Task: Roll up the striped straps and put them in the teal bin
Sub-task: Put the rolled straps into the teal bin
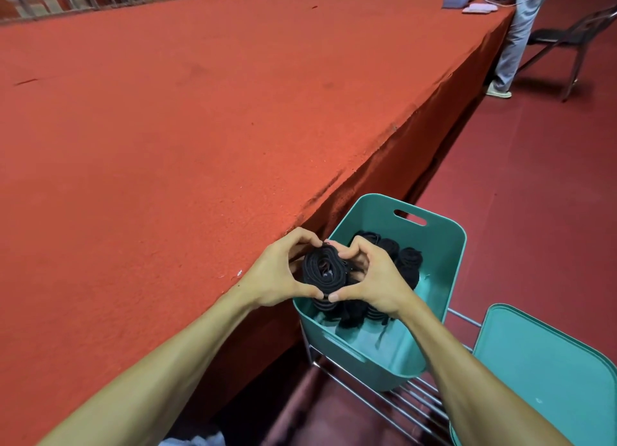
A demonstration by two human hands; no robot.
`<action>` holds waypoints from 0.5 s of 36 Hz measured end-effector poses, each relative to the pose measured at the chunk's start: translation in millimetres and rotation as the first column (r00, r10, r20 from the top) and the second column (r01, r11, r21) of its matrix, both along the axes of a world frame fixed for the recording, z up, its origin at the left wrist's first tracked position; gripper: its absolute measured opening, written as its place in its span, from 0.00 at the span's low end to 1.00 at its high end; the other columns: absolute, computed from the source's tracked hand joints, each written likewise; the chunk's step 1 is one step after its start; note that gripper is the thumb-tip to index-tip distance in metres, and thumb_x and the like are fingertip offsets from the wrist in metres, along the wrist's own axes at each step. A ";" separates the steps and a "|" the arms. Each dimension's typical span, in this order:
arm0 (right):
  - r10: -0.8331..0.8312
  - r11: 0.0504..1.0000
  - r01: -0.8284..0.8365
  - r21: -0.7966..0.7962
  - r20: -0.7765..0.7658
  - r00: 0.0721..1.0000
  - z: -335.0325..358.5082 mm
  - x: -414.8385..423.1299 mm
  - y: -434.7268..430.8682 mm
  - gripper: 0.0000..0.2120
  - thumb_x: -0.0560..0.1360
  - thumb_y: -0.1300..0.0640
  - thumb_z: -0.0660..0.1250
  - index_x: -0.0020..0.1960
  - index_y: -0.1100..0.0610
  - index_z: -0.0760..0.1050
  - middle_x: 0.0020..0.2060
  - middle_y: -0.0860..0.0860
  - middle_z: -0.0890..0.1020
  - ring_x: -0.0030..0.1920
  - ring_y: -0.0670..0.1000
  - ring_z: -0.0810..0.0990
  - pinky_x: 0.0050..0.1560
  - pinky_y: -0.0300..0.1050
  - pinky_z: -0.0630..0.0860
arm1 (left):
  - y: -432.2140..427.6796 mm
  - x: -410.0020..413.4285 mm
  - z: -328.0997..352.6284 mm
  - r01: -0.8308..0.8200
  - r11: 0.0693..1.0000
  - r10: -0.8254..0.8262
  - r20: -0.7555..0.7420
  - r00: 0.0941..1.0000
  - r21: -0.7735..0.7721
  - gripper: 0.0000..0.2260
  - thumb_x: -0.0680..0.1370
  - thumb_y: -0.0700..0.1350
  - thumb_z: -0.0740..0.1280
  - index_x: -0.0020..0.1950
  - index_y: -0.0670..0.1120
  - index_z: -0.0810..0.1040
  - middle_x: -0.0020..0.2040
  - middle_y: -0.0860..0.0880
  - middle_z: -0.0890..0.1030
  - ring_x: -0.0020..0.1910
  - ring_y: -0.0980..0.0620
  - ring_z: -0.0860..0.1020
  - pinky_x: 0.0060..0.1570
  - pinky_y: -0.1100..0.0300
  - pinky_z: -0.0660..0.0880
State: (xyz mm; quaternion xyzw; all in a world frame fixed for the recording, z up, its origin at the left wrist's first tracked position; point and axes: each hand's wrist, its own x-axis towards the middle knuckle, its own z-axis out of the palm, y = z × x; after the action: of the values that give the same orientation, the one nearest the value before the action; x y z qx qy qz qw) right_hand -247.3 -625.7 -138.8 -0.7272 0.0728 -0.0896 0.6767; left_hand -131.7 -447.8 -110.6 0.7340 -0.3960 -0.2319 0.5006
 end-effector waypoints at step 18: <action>0.071 0.957 -0.101 -0.271 -0.121 0.990 -5.2 -3.7 -23.3 0.33 0.54 0.65 0.86 0.45 0.55 0.65 0.58 0.44 0.83 0.58 0.47 0.82 0.54 0.63 0.80 | -3.5 -14.5 -25.6 0.004 0.989 -0.044 0.275 0.961 0.146 0.34 0.62 0.53 0.79 0.65 0.54 0.71 0.65 0.56 0.72 0.65 0.59 0.71 0.67 0.60 0.68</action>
State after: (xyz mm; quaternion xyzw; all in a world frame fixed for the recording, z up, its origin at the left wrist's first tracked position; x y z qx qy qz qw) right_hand -251.0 -649.1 -144.0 -0.8209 0.0651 -0.0290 0.5665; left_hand -146.2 -451.3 -136.2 0.7887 -0.4531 -0.1609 0.3830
